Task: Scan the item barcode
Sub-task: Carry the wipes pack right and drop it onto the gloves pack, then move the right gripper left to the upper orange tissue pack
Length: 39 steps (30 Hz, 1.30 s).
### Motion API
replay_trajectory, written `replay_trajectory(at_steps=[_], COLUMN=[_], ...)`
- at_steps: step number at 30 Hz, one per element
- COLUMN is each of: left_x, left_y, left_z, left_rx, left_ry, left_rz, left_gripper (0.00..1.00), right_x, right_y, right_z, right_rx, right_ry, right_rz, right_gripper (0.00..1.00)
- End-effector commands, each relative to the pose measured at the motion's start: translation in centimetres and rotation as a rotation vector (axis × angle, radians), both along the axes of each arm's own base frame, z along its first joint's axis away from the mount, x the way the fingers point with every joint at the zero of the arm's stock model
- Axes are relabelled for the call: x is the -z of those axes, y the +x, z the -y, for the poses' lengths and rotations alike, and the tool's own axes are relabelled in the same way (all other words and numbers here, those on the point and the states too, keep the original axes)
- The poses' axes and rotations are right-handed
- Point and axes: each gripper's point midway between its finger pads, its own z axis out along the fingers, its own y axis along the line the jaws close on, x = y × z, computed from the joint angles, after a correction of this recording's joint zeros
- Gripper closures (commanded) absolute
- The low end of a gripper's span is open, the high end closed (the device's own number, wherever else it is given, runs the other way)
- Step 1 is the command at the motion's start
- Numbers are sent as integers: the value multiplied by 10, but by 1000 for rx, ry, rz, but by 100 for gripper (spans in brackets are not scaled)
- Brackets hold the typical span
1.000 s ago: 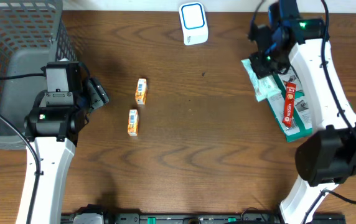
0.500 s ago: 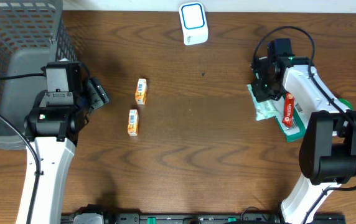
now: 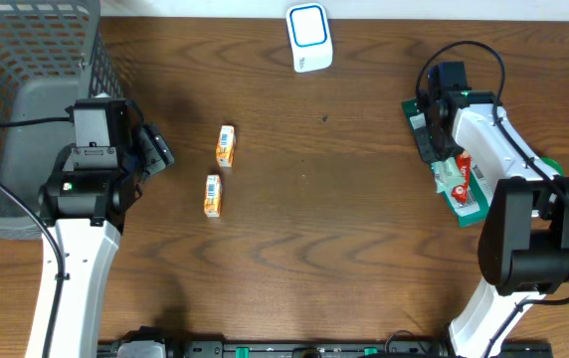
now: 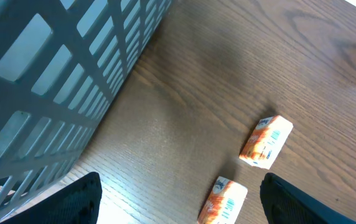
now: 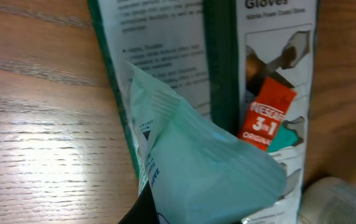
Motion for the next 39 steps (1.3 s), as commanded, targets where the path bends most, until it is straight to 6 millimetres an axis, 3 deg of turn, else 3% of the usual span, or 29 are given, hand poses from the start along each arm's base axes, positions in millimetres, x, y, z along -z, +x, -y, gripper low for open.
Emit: replay_trajectory(at_steps=[1,5,7,9,10,12,14,22,25,29,34,37,39], left_x=[1,1,1,1,1,1,1,1,1,1,1,1,1], left_y=[-1,-1,-1,-1,-1,-1,-1,-1,-1,-1,-1,-1,-1], left_z=[-4,-4,-4,-4,-4,-4,-4,-4,-4,-4,-4,-4,-4], left_rx=[-8,-8,-8,-8,-8,-8,-8,-8,-8,-8,-8,-8,-8], left_ry=[15,15,15,15,15,15,15,15,15,15,15,15,15], left_rz=[-5,-6,-5,-5,-6,-5,-5,-5,-5,-5,-5,-5,-5], left_gripper=[17,18,18,18,18,17,18,18,18,18,17,17,18], right_x=[-5,-5,-6,-7,-8,-9,-11,-34,-46,-59,-95,-114,-114], right_y=[0,0,0,-1,-1,0,1,16,23,39,31,25,24], right_z=[14,14,15,19,20,22,24,21,9,-55,-169,-205,-217], right_rx=[35,35,36,41,42,45,48,64,84,88,-14,-87,-35], right_ry=[-73,-73,-81,-100,-108,-122,-135,-125,-68,271,915,1080,1085], right_rz=[12,12,13,14,15,17,22,75,103,147,65,39,21], right_gripper=[94,92,86,47,33,14,2,1,1,1,1,1,1])
